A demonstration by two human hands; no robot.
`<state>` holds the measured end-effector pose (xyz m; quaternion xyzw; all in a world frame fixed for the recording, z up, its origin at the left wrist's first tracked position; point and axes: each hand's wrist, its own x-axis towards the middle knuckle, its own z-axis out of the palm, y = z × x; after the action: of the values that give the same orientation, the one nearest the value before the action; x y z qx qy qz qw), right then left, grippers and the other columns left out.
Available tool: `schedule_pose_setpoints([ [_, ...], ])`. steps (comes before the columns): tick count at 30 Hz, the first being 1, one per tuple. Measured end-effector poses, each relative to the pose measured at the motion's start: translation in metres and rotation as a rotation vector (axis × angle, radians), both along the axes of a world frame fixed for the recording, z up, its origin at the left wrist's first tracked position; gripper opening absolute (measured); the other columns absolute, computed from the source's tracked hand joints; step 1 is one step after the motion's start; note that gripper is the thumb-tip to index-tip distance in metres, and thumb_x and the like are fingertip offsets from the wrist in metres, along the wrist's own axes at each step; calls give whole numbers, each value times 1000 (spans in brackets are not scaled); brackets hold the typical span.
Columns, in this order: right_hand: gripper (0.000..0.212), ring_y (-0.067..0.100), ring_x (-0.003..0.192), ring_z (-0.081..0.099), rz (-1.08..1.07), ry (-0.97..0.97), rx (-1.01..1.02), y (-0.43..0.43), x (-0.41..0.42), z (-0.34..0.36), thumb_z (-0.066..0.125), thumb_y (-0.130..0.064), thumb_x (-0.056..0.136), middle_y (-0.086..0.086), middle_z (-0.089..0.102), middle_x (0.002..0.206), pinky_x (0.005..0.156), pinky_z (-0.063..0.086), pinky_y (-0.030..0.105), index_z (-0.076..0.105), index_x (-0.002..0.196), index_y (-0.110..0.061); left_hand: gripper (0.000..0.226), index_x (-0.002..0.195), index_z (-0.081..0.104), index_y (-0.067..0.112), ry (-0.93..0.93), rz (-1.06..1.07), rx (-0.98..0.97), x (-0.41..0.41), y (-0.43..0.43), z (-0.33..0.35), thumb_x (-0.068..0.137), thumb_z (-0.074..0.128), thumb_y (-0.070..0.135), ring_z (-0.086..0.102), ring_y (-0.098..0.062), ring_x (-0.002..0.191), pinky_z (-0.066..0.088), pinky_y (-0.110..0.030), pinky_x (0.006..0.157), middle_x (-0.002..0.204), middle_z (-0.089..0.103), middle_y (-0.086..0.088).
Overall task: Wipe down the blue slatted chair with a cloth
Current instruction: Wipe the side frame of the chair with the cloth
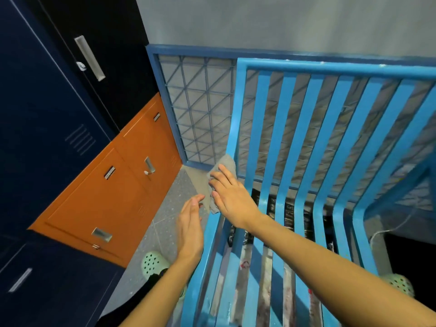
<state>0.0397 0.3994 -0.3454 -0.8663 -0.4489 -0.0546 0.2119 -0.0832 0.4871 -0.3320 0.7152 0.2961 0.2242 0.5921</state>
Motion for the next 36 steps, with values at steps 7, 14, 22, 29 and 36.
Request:
schedule_pose_setpoints([
  [7, 48, 22, 149, 10, -39, 109, 82, -7, -74, -2, 23, -33, 101, 3, 37, 148, 112, 29, 53, 47, 136, -11, 35, 121, 61, 22, 24, -46, 67, -42, -1, 7, 104, 31, 31, 52, -2, 117, 42, -38, 105, 125, 58, 12],
  [14, 51, 13, 148, -14, -169, 336, 195, -7, -167, -1, 33, -31, 100, -4, 11, 161, 120, 15, 49, 31, 149, -16, 36, 113, 66, 14, 27, -37, 13, -80, -2, 21, 105, 31, 18, 59, 1, 101, 48, -17, 83, 116, 64, 5],
  [22, 78, 16, 142, -32, -252, 478, 223, -3, -255, 8, 43, 3, 94, -10, -34, 155, 108, 42, 35, -5, 154, -14, 34, 111, 69, 14, 27, -29, -39, -103, -5, 26, 104, 36, 21, 61, -12, 107, 50, -31, 88, 115, 68, 4],
  [29, 68, 27, 149, -11, -302, 284, 143, 9, -233, 1, 53, 3, 87, 9, 8, 162, 114, 29, 51, 25, 149, 0, 33, 108, 69, 11, 37, -16, -102, -112, -8, 26, 103, 38, 17, 65, -2, 90, 49, -11, 67, 101, 70, 2],
  [36, 64, 22, 148, -17, -284, 324, 117, 13, -173, 15, 46, -1, 89, 9, 9, 162, 122, 4, 48, 25, 149, 1, 39, 107, 70, 21, 53, -87, -142, -100, -1, 26, 105, 33, 29, 65, -11, 105, 50, -27, 80, 108, 72, 5],
])
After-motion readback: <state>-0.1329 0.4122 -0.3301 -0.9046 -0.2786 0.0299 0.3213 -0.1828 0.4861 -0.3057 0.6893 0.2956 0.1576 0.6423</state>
